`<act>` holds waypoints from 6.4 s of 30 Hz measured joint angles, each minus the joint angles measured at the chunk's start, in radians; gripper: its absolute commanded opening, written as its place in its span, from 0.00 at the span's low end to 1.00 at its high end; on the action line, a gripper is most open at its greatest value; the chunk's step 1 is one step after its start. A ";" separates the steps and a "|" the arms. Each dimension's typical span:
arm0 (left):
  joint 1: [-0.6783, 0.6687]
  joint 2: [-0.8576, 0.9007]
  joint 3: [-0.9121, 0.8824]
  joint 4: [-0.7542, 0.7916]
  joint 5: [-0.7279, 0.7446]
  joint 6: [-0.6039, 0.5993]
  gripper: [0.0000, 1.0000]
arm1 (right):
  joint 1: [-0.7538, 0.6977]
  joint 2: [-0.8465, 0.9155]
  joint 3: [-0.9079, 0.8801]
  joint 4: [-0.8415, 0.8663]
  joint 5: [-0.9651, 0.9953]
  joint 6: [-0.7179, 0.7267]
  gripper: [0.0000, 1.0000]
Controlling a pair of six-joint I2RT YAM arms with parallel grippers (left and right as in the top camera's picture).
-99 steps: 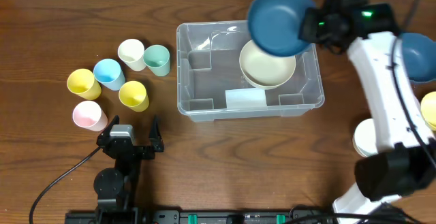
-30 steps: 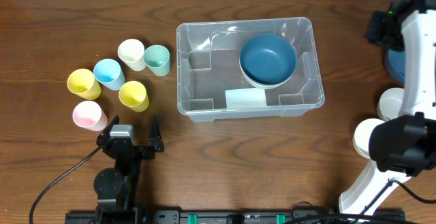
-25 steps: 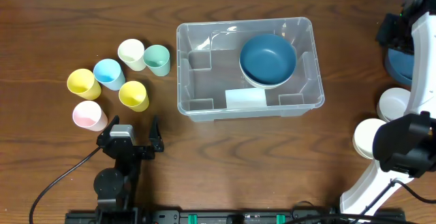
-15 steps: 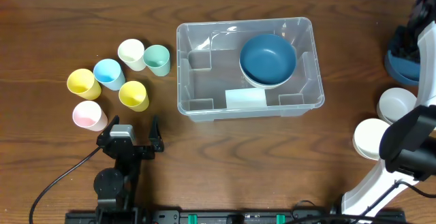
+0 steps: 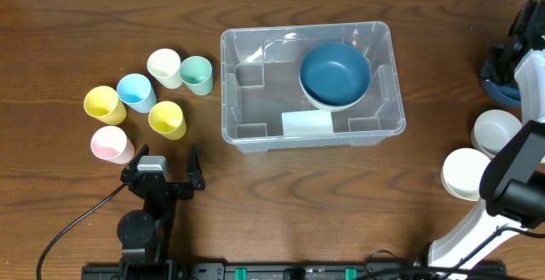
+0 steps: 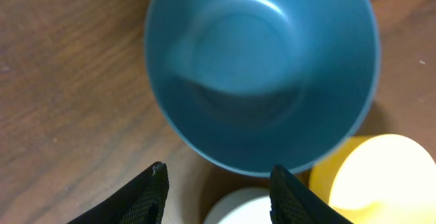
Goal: Pack container
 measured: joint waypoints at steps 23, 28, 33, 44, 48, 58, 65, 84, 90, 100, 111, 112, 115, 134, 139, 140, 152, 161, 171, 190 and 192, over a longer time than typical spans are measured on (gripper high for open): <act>0.000 0.000 0.000 0.000 0.000 0.000 0.98 | -0.002 0.153 -0.013 0.075 -0.065 -0.022 0.12; 0.000 0.000 0.000 0.000 0.000 0.000 0.98 | -0.002 0.153 -0.010 0.057 -0.063 -0.013 0.01; 0.000 0.000 0.000 0.000 0.000 0.000 0.98 | 0.000 0.153 0.039 -0.019 -0.065 -0.007 0.01; 0.000 0.000 0.000 0.000 0.000 0.000 0.98 | 0.079 0.106 0.347 -0.257 -0.084 -0.005 0.01; 0.000 0.000 0.000 0.000 0.000 0.000 0.98 | 0.189 0.061 0.442 -0.357 -0.120 -0.006 0.02; 0.000 0.000 0.000 0.000 0.000 0.000 0.98 | 0.647 -0.033 0.486 -0.452 -0.156 -0.009 0.02; 0.000 0.000 0.000 0.000 0.000 0.000 0.98 | 0.846 -0.013 0.481 -0.513 -0.131 -0.001 0.02; 0.000 0.000 0.000 0.000 0.000 0.000 0.98 | 0.892 0.057 0.203 -0.296 -0.142 0.029 0.03; 0.000 0.000 0.000 0.000 0.000 0.000 0.98 | 0.898 0.057 0.203 -0.266 -0.161 0.029 0.03; 0.000 0.000 0.000 0.000 0.000 0.000 0.98 | 0.929 0.075 0.203 -0.251 -0.166 0.031 0.02; 0.000 0.000 0.000 0.000 0.000 0.000 0.98 | 0.928 0.115 0.202 -0.257 -0.151 0.037 0.33; 0.000 0.000 0.000 0.000 0.000 0.000 0.98 | 0.928 0.115 0.202 -0.257 -0.150 0.040 0.44; 0.000 0.000 0.000 0.000 0.000 0.000 0.98 | 0.928 0.115 0.202 -0.256 -0.141 0.038 0.49; 0.000 0.000 0.000 0.000 0.000 0.000 0.98 | 0.930 0.114 0.202 -0.254 -0.113 0.016 0.21; 0.000 0.000 0.000 0.000 0.000 0.000 0.98 | 0.930 0.113 0.217 -0.267 -0.097 0.016 0.21; 0.000 0.000 0.000 0.000 0.000 0.000 0.98 | 0.930 0.112 0.227 -0.276 -0.096 0.016 0.22; 0.000 0.000 0.000 0.000 0.000 0.000 0.98 | 1.024 0.063 0.287 -0.296 -0.095 0.005 0.18; 0.000 0.000 0.000 0.000 0.000 0.000 0.98 | 1.032 0.068 0.285 -0.292 -0.096 0.005 0.17; 0.000 0.000 0.000 0.000 0.000 0.000 0.98 | 1.032 0.149 0.280 -0.291 -0.119 0.005 0.16; 0.000 0.000 0.000 0.000 0.000 0.000 0.98 | 0.941 0.178 0.277 -0.284 -0.133 0.005 0.15; 0.000 0.000 0.000 0.000 0.000 0.000 0.98 | 0.936 0.180 0.277 -0.284 -0.135 0.005 0.15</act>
